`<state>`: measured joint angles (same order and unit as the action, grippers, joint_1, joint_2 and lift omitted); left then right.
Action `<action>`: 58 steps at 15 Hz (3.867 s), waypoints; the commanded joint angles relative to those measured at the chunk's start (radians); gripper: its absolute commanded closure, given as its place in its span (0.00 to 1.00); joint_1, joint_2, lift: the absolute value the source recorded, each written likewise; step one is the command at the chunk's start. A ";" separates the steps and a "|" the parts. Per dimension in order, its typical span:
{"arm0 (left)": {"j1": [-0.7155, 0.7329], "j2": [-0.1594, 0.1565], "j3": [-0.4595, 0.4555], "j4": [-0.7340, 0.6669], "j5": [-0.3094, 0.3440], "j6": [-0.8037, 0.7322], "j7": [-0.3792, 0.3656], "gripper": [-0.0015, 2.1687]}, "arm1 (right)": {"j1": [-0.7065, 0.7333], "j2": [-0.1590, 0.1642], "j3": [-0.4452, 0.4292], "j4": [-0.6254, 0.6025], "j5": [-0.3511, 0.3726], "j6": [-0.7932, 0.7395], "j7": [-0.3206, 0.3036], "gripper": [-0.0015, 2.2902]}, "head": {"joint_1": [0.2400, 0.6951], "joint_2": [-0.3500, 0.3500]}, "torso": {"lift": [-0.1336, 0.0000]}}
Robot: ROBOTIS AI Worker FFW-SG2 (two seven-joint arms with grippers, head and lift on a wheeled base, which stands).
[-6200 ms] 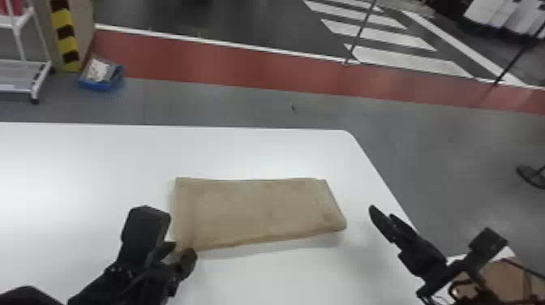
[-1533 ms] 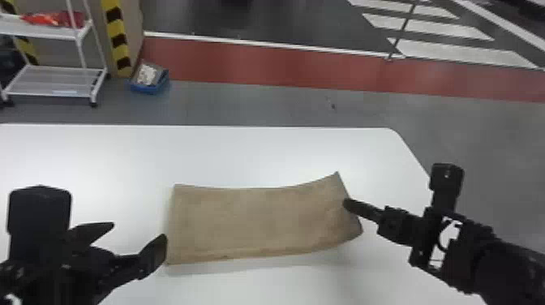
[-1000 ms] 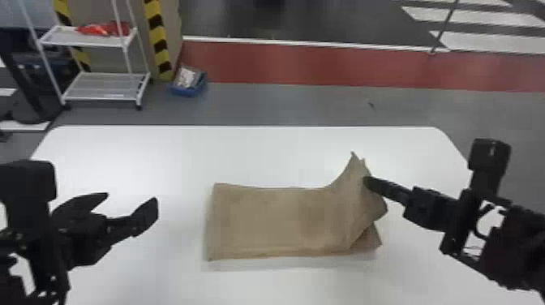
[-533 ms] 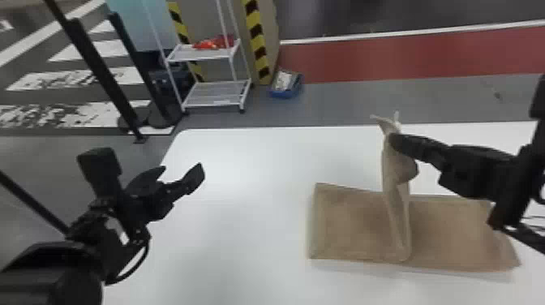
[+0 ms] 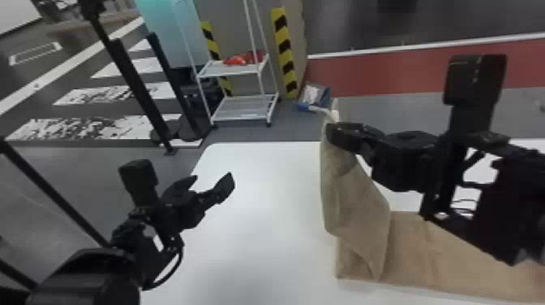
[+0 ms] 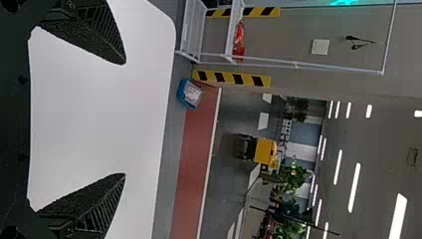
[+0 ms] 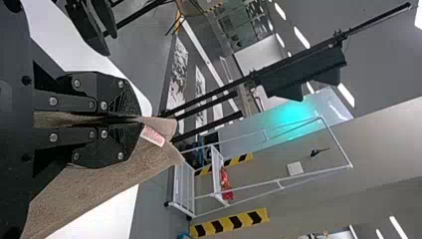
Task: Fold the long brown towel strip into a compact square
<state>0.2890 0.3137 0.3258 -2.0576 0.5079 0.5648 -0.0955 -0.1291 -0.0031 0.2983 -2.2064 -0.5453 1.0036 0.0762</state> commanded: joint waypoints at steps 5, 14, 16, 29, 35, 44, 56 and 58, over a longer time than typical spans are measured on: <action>-0.001 -0.001 0.013 0.019 0.008 -0.001 -0.018 0.04 | -0.076 0.004 0.117 0.070 0.005 -0.164 -0.009 0.46 | 0.82 1.00 | 0.07; -0.021 0.001 0.015 0.045 0.023 -0.010 -0.033 0.04 | -0.107 0.004 0.162 0.145 -0.077 -0.271 0.039 0.46 | 0.76 1.00 | 0.07; -0.021 -0.001 0.015 0.045 0.024 -0.010 -0.041 0.04 | -0.103 0.004 0.150 0.149 -0.077 -0.253 0.066 0.46 | 0.75 1.00 | 0.07; -0.016 -0.002 -0.030 0.039 -0.014 0.002 -0.026 0.04 | 0.220 0.004 -0.188 0.024 -0.291 -0.240 0.203 0.46 | 0.90 1.00 | 0.07; -0.008 -0.001 -0.057 0.022 -0.035 0.021 -0.004 0.04 | 0.322 -0.029 -0.340 0.019 -0.384 -0.234 0.272 0.46 | 0.98 1.00 | 0.07; 0.007 -0.001 -0.077 0.004 -0.049 0.033 0.000 0.04 | 0.358 -0.069 -0.450 0.142 -0.418 -0.194 0.332 0.46 | 1.00 0.93 | 0.07; 0.013 -0.002 -0.088 -0.019 -0.058 0.039 0.022 0.04 | 0.197 -0.069 -0.413 0.180 -0.424 -0.197 0.451 0.46 | 1.00 0.91 | 0.07; 0.013 -0.002 -0.083 -0.019 -0.058 0.039 0.019 0.04 | 0.204 -0.074 -0.446 0.191 -0.413 -0.197 0.502 0.46 | 1.00 0.93 | 0.07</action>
<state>0.3022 0.3122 0.2398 -2.0766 0.4494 0.6037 -0.0757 0.0712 -0.0741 -0.1247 -2.0247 -0.9660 0.8060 0.5642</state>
